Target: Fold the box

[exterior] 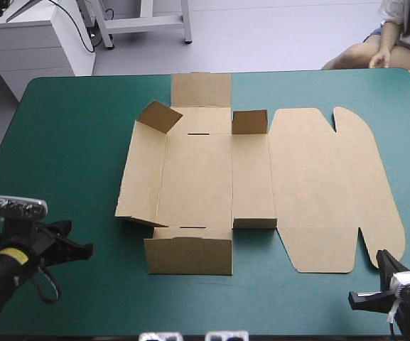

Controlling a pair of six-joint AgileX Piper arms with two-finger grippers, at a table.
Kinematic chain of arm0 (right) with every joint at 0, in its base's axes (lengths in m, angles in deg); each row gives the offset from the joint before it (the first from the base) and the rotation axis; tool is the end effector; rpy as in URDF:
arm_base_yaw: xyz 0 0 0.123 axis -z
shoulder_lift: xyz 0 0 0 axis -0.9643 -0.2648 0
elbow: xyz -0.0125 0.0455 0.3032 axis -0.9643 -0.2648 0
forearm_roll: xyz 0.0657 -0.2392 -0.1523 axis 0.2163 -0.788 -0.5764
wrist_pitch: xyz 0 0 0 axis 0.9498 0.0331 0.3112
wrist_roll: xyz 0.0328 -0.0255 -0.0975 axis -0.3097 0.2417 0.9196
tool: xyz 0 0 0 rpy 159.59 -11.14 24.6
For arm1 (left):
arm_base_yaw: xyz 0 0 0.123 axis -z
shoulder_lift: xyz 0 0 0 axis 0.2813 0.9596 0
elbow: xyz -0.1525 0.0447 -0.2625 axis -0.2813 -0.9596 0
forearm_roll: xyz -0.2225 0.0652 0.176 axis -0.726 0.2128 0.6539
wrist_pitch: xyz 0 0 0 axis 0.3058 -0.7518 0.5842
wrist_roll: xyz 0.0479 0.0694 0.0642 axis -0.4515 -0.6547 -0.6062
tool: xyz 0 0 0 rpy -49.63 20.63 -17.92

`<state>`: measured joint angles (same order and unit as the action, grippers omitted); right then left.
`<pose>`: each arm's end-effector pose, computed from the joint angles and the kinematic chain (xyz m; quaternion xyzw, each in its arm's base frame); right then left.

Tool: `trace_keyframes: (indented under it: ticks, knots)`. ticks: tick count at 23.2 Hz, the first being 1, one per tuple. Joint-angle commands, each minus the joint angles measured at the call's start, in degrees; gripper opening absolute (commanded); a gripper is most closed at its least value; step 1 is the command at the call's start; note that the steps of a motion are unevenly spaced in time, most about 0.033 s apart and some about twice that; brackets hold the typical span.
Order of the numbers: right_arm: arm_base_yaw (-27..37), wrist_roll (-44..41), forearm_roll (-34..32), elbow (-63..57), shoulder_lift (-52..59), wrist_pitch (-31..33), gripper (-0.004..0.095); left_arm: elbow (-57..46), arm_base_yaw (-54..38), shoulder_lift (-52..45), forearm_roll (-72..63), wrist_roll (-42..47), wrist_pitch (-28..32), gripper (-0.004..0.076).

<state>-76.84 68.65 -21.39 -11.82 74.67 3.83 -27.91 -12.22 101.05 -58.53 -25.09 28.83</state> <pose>0.0464 0.0030 0.2827 -0.0245 0.7888 0.0118 0.6140 0.1365 -0.0210 0.3330 0.0819 0.8967 -0.0501 0.4320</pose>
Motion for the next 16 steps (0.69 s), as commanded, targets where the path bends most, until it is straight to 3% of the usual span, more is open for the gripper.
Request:
trace_keyframes:
  ticks: [1,8,11,16]
  knots:
    - [0.33,0.03,-0.07,1.46,0.03,-4.35,-0.002,5.52,0.11,9.24,0.12,-0.11,3.31,-0.0008]
    - [0.33,0.03,-0.07,1.46,0.03,-4.35,-0.002,14.9,0.11,27.28,-3.13,-3.36,1.04,0.0001]
    - [0.33,0.03,-0.07,1.46,0.03,-4.35,-0.002,22.39,0.11,36.49,-10.0,-12.38,-4.6,0.0002]
    - [0.33,0.03,-0.07,1.46,0.03,-4.35,-0.002,31.22,0.11,47.57,-13.9,-12.65,-9.91,0.0002]
